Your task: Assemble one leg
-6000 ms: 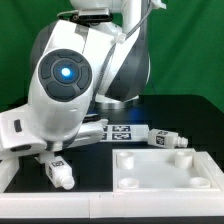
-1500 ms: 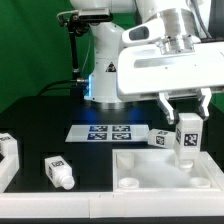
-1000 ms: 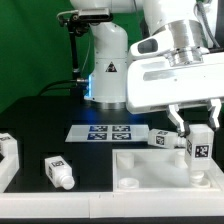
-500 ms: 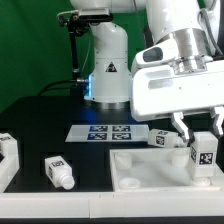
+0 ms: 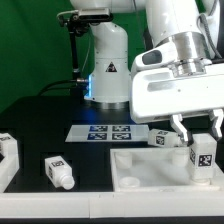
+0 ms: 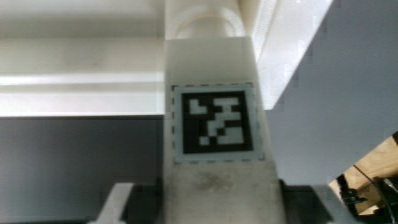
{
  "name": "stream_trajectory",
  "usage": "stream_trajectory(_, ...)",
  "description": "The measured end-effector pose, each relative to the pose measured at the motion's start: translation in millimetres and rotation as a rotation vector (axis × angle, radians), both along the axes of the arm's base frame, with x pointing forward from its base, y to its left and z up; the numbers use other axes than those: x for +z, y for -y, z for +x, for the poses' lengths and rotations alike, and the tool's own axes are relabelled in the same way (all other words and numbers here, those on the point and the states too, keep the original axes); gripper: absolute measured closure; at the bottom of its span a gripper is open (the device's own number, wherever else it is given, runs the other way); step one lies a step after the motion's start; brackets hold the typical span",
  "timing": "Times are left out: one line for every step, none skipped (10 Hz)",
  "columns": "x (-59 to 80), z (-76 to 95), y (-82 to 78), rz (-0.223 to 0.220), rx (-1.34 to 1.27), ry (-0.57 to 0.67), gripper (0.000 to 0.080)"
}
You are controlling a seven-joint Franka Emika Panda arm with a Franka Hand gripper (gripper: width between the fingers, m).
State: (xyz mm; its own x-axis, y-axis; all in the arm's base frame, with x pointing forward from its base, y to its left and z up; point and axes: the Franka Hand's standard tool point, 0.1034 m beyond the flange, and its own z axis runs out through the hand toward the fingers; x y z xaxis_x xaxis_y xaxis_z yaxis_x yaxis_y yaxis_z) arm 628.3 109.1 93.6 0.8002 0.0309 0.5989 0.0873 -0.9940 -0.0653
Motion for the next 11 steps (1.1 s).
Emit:
stream_trajectory(0.3, 0.4, 0.1, 0.002, 0.001, -0.009, 0.0512)
stream_trajectory(-0.3, 0.2, -0.1, 0.002, 0.002, -0.012, 0.0512)
stream_trajectory(-2.4, -1.1, -0.6, 0.003, 0.004, -0.022, 0.0512)
stream_trajectory(-2.5, -1.2, -0.6, 0.003, 0.004, -0.022, 0.0313)
stream_trajectory(-2.7, -1.3, -0.5, 0.003, 0.004, -0.023, 0.0313)
stream_trajectory(-6.0, -4.4, -3.3, 0.03, -0.021, -0.076, 0.0185)
stream_trajectory(2.7, -5.7, -11.0, 0.068, -0.052, -0.169, 0.0157)
stream_trajectory(8.6, -1.1, -8.9, 0.063, -0.062, -0.202, 0.0157)
stream_trajectory(5.8, 1.2, -5.8, 0.072, -0.076, -0.277, 0.0151)
stream_trajectory(6.3, 2.1, -5.9, 0.084, -0.071, -0.39, 0.0151)
stream_trajectory(10.8, 8.0, -2.1, 0.081, -0.059, -0.459, 0.015)
